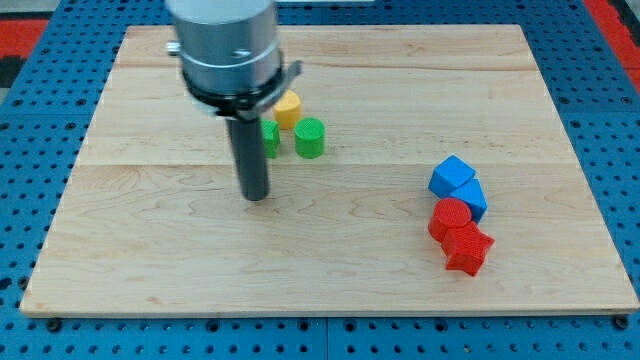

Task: Push the green star into the green circle

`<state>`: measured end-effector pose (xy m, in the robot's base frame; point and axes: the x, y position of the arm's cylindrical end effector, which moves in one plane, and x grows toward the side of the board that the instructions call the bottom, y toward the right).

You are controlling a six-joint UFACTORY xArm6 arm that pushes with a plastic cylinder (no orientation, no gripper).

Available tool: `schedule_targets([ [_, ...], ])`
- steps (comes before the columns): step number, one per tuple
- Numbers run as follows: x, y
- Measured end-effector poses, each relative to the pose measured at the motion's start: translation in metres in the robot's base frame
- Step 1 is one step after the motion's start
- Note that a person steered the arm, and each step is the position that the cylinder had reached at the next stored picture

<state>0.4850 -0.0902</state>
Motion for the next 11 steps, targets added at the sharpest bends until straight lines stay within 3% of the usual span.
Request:
schedule_targets([
  [1, -0.006, -0.025],
  [6, -0.072, -0.025],
  [9, -0.075, 0.028],
  [11, -0.048, 0.045],
])
